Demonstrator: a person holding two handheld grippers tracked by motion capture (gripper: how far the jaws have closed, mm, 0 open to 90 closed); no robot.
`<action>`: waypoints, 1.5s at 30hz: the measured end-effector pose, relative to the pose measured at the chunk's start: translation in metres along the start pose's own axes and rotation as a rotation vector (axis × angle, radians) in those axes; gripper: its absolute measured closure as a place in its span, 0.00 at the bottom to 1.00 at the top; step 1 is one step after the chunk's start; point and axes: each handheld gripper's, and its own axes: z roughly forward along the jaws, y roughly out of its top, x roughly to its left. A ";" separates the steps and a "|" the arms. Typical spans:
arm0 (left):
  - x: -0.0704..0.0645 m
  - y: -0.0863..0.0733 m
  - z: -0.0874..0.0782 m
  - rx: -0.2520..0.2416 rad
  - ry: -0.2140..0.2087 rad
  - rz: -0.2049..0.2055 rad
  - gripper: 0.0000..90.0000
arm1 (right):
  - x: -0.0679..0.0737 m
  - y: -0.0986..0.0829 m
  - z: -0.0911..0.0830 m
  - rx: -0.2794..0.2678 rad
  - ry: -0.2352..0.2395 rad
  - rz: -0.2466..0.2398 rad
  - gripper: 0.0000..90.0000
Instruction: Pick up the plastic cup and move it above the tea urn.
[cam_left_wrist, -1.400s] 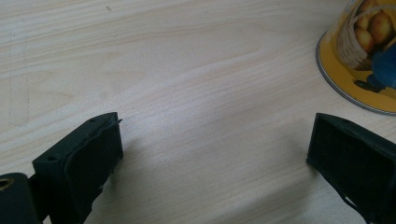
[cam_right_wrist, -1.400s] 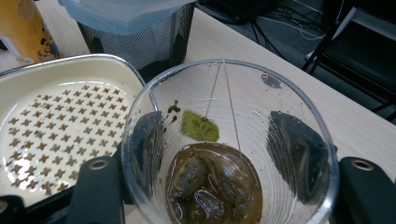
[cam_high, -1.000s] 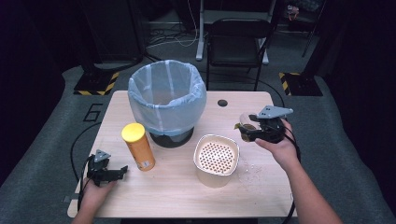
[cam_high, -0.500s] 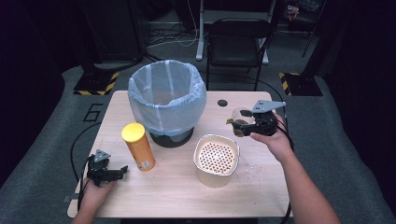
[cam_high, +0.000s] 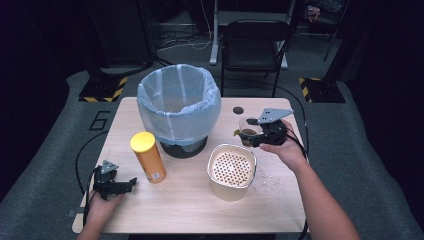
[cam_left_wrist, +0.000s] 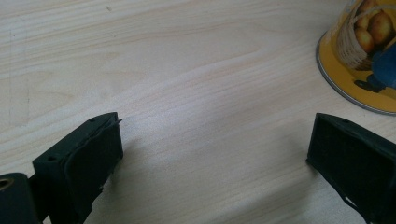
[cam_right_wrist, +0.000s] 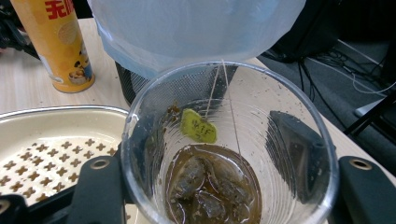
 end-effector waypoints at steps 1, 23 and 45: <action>0.000 0.000 0.000 0.000 0.000 0.000 0.03 | 0.000 0.001 0.000 0.002 0.001 -0.014 0.41; 0.000 0.000 0.000 0.003 -0.001 -0.001 0.03 | 0.026 0.010 -0.001 0.026 -0.103 -0.244 0.43; 0.000 0.000 0.000 0.001 0.000 0.001 0.03 | 0.057 0.012 -0.002 0.051 -0.233 -0.556 0.43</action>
